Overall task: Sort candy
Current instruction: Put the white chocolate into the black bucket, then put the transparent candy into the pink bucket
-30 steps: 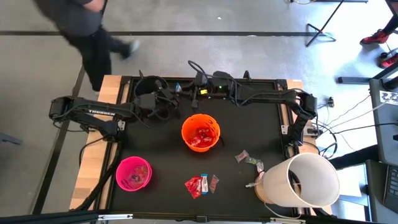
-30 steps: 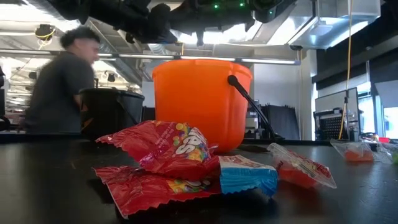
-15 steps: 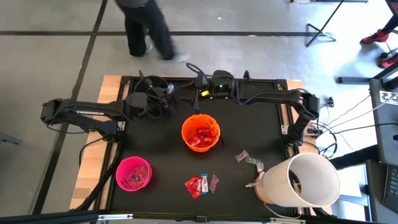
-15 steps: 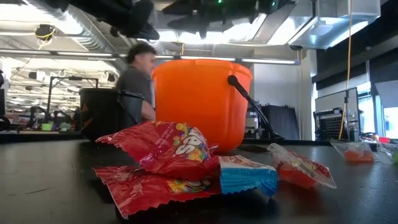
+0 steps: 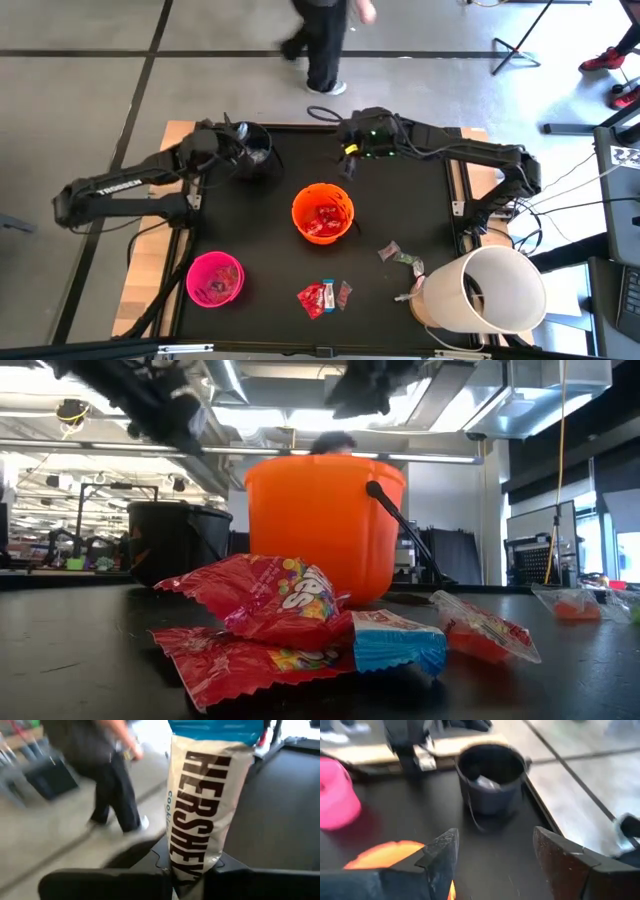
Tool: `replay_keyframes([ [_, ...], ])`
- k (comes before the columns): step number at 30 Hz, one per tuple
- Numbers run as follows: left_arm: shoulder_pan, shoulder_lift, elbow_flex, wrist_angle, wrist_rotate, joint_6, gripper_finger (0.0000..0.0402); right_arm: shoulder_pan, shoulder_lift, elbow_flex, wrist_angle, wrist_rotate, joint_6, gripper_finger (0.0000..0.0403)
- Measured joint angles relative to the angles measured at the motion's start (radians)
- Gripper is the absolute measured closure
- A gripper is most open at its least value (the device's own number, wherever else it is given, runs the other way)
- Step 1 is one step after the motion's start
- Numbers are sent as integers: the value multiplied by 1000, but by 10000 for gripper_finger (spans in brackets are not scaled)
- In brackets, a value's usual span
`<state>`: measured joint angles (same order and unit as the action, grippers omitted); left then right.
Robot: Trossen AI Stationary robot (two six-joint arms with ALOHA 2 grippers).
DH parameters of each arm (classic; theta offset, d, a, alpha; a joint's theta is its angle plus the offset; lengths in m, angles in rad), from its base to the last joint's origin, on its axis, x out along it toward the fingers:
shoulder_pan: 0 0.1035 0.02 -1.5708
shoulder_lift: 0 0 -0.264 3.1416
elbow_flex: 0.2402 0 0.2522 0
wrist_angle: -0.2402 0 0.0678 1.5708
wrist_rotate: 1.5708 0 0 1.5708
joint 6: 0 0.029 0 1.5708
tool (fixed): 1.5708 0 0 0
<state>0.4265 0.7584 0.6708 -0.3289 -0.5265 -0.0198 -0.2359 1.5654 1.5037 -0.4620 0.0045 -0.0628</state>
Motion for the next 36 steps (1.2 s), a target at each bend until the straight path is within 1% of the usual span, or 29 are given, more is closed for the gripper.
replay_keyframes([
  [4,156,27,0,-91,207,-32,377,0,-24,0,-88,40,2,160],
  [7,237,57,0,-120,302,-32,367,0,-27,0,-122,48,2,161],
  [11,284,81,0,-136,309,2,332,0,-27,0,-185,48,3,161],
  [16,300,87,1,-135,313,48,268,0,-27,0,-310,48,4,162],
  [18,302,87,23,-151,312,47,247,0,-27,0,-370,50,5,162],
  [21,302,78,111,-178,332,29,232,1,-27,0,-482,58,35,162],
  [23,298,59,191,-188,416,32,230,1,-31,0,-580,57,82,162],
  [25,287,22,267,-180,530,43,231,17,-37,0,-676,60,134,162],
  [27,268,-19,319,-158,625,48,235,45,-47,0,-766,91,188,162],
  [29,238,-67,331,-137,692,32,239,98,-64,-5,-805,142,250,162],
  [31,200,-112,318,-130,733,3,243,167,-87,-29,-815,179,304,162],
  [34,136,-184,271,-128,739,-47,249,275,-124,-91,-809,206,393,162],
  [36,87,-226,222,-77,739,-81,253,343,-145,-142,-809,218,464,162],
])
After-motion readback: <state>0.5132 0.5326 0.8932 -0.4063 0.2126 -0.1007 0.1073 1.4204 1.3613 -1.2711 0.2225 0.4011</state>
